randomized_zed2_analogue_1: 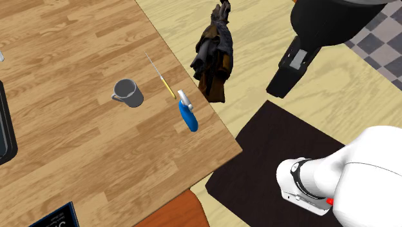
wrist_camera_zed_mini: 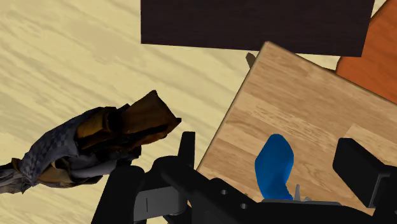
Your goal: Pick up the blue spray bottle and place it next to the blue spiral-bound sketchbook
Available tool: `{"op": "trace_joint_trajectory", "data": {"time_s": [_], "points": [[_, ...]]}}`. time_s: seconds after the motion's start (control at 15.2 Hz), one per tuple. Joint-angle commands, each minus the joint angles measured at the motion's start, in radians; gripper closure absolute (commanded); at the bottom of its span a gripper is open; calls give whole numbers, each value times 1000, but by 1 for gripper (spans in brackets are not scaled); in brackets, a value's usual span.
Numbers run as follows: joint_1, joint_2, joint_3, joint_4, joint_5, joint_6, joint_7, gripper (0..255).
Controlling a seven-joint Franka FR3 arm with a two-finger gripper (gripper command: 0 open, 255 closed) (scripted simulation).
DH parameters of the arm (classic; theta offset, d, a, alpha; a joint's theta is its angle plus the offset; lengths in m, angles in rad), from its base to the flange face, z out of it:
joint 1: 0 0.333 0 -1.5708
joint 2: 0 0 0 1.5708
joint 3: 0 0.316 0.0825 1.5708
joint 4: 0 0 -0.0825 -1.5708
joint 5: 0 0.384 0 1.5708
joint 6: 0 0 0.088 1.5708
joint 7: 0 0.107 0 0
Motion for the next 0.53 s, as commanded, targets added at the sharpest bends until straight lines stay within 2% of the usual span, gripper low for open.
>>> {"op": "trace_joint_trajectory", "data": {"time_s": [0.0,0.46], "points": [[0,0,0,0,0,0,0,0],[-3,-96,90,-293,60,335,178,0]]}}
